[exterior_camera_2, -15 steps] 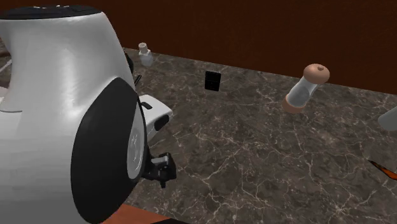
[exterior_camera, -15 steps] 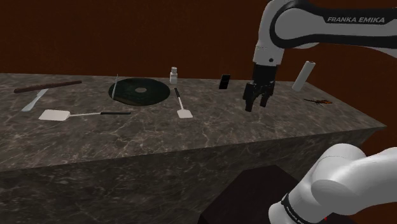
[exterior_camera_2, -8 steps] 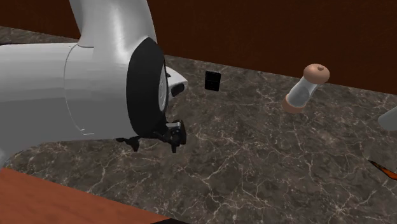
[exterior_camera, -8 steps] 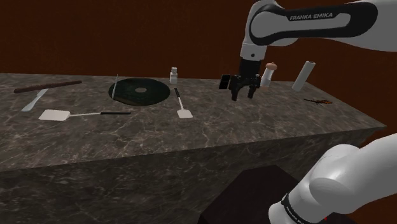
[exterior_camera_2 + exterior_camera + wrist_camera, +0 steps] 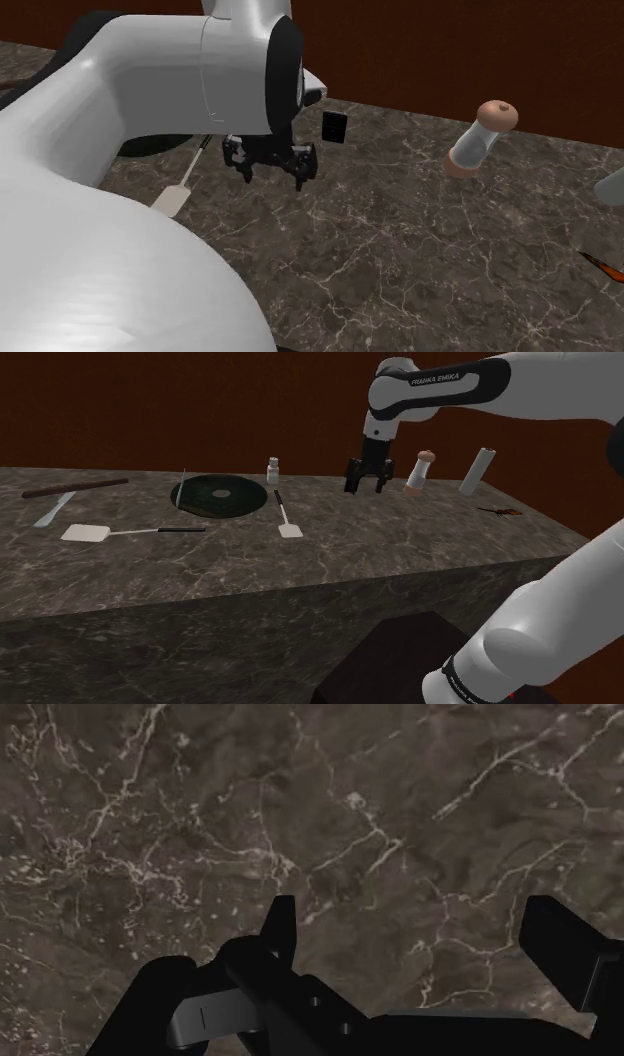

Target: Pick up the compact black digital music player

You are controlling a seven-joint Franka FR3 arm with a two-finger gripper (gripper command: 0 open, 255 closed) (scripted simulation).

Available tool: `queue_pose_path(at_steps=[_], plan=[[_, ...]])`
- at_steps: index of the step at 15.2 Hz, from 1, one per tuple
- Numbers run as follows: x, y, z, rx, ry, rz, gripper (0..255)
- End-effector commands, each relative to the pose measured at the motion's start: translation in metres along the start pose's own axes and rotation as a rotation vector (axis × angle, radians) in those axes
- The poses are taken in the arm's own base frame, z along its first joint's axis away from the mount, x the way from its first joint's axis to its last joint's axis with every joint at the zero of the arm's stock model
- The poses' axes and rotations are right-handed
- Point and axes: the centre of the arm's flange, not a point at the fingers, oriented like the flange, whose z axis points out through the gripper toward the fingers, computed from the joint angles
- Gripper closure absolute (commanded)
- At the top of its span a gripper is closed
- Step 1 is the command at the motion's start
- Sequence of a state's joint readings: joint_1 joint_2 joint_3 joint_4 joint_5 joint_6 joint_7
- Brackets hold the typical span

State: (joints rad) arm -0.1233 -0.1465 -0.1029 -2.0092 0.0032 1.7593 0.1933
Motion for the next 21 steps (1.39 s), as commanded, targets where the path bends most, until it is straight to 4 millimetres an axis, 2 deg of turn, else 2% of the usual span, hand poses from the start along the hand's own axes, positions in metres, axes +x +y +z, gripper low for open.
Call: queue_pose_path(at_steps=[1,8,16,17,21], plan=[[0.023,0.004,0.000,-0.001,0.014,0.038,0],[0.102,0.034,-0.006,-0.002,0.063,0.170,0],[0.187,0.079,-0.016,-0.003,0.119,0.320,0],[0.190,0.081,-0.017,-0.003,0.120,0.324,0],[0.192,0.081,0.004,-0.003,0.120,0.324,0]])
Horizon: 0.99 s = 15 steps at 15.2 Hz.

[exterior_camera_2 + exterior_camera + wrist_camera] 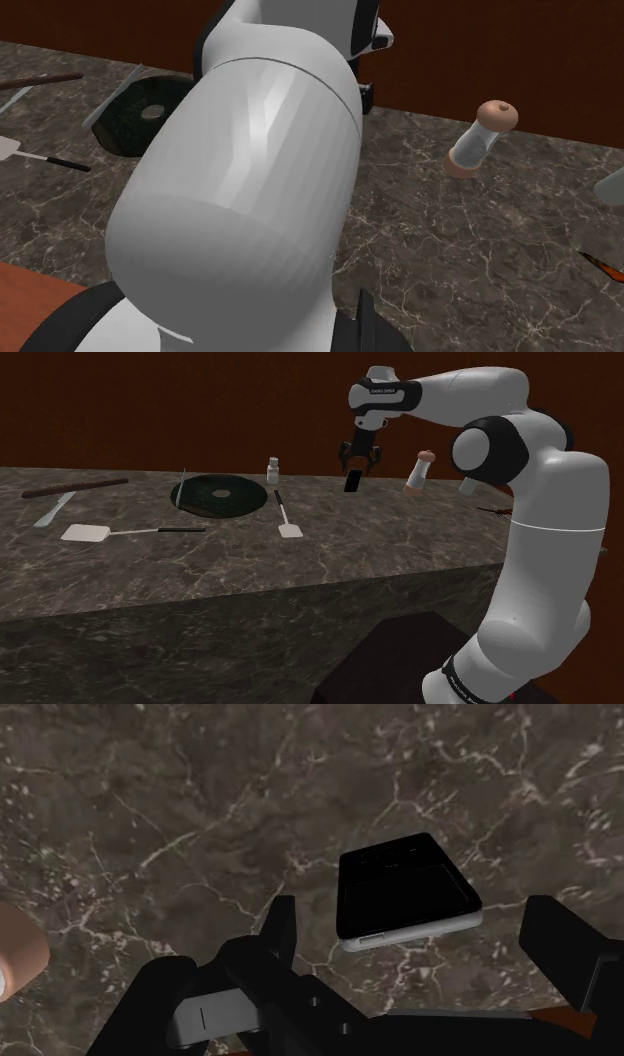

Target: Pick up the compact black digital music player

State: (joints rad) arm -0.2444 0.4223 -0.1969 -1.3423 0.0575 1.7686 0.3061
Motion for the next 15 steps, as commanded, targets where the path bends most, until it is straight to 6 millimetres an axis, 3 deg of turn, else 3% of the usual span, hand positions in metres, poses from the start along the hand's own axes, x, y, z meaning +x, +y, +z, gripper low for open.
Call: queue_pose_path(at_steps=[1,3,5,6,15], plan=[[0.000,0.000,0.011,0.000,0.001,0.001,0],[0.000,0.000,0.025,0.000,0.001,0.001,0],[0.000,0.000,0.025,0.000,0.001,0.001,0],[0.000,0.000,0.025,0.000,0.001,0.001,255],[0.000,0.000,0.025,0.000,0.001,0.001,255]])
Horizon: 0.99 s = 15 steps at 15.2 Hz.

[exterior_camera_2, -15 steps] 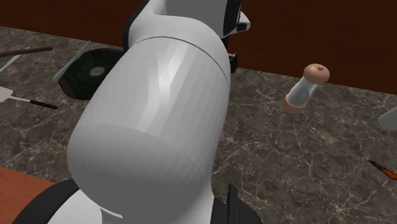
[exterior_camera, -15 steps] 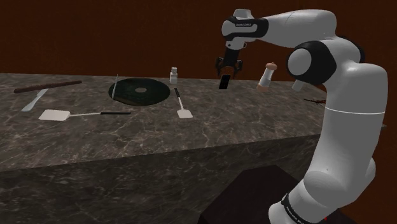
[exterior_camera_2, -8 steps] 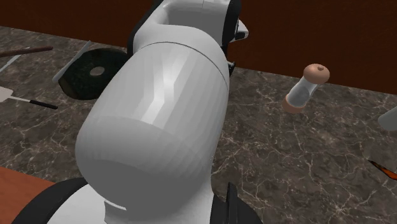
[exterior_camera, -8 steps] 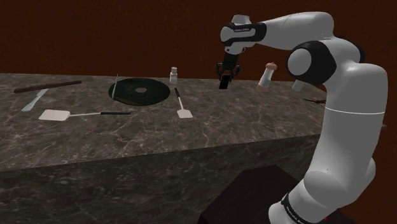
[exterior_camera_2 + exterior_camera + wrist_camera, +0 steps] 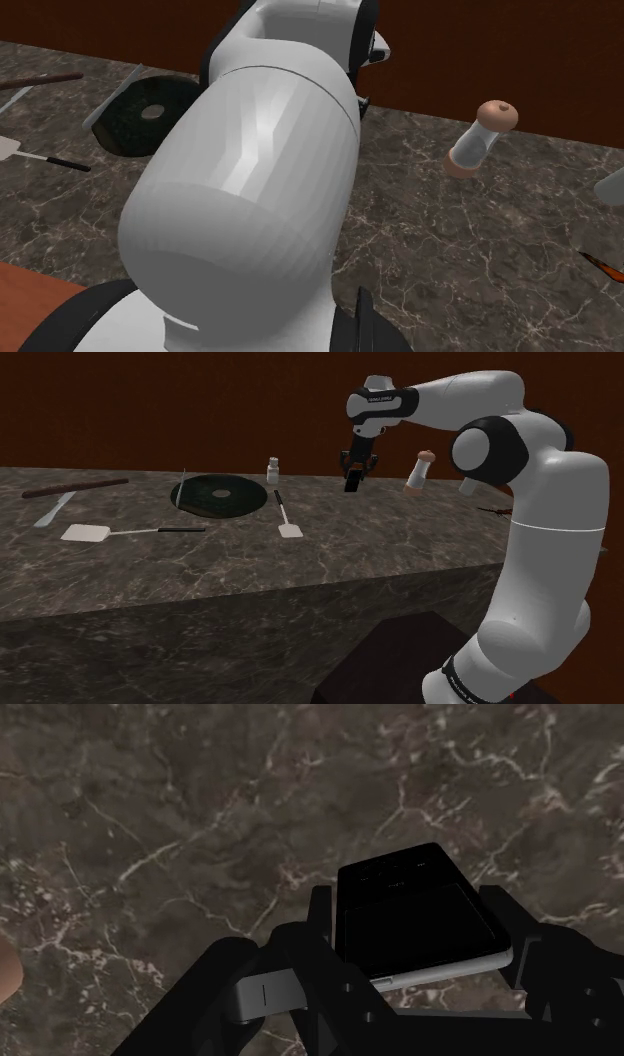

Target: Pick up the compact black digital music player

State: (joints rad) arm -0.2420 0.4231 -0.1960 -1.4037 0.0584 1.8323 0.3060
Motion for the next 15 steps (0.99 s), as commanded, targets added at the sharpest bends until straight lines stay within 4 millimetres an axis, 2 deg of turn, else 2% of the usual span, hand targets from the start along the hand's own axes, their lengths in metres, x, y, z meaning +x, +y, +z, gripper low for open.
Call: queue_pose_path(at_steps=[1,15], plan=[[0.000,0.000,-0.005,-0.001,-0.001,0.000,255],[0.002,0.002,-0.079,-0.001,-0.001,0.000,255]])
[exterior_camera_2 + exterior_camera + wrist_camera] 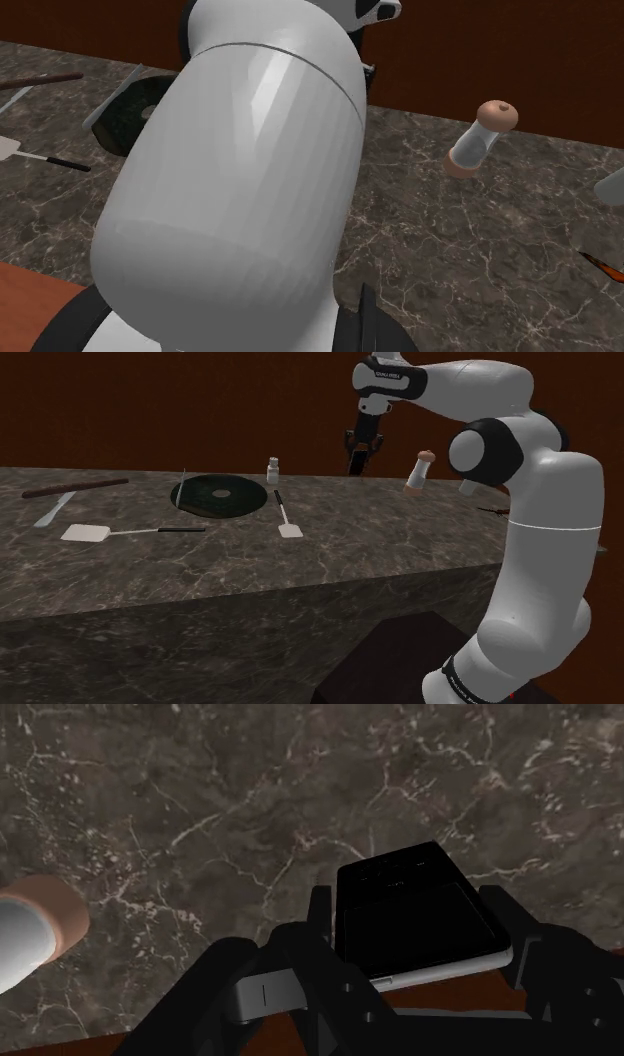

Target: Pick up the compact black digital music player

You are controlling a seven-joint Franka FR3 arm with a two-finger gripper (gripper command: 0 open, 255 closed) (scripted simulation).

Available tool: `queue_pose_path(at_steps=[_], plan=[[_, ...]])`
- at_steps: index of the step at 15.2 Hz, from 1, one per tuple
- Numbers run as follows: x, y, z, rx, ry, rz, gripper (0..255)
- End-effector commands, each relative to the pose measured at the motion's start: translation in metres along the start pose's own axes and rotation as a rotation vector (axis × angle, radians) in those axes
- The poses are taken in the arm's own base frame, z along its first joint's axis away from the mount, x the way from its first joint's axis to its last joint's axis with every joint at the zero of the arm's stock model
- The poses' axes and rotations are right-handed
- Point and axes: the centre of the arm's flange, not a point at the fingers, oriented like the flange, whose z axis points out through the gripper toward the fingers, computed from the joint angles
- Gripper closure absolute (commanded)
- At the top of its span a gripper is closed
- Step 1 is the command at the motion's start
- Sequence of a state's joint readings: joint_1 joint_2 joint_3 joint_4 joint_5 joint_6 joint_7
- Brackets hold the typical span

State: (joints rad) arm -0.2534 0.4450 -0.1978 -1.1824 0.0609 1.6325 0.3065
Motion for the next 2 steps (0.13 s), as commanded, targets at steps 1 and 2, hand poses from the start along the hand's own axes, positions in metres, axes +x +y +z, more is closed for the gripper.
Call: queue_pose_path(at_steps=[1,2], plan=[[-0.0003,0.0010,-0.0062,0.000,0.000,0.000,255],[-0.0003,0.0010,-0.0062,0.000,0.000,0.000,255]])
